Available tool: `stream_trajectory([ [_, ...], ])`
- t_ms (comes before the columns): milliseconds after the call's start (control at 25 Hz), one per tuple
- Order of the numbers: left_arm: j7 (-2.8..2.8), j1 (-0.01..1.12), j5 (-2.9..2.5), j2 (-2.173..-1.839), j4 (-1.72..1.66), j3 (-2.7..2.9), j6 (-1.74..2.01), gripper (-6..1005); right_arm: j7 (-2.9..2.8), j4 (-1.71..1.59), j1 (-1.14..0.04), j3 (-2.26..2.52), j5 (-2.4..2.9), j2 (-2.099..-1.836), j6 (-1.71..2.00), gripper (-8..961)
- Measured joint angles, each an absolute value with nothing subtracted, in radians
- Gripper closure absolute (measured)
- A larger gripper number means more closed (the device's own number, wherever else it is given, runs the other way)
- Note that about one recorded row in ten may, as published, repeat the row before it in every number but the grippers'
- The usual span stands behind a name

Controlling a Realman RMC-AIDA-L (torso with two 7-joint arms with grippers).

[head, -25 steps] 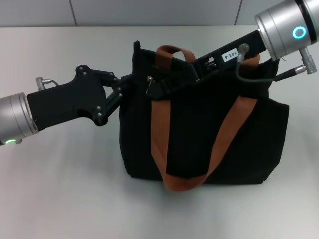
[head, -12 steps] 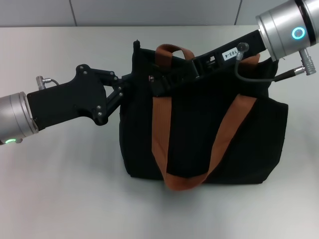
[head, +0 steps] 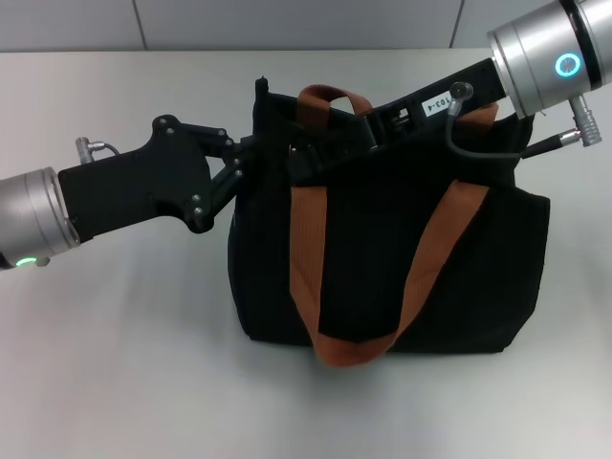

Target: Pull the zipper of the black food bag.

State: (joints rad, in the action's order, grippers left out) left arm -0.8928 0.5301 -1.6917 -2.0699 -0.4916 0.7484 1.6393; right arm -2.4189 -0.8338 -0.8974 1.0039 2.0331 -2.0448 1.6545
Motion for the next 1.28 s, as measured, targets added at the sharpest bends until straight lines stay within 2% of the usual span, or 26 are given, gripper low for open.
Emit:
stream_trajectory([
  [1280,-0.896,0.523,-1.688,-2.068,-0.483,0.708,1.631,976,-2.413,-0.801,-0.889,0.978,2.002,-2.062,1.607,654],
])
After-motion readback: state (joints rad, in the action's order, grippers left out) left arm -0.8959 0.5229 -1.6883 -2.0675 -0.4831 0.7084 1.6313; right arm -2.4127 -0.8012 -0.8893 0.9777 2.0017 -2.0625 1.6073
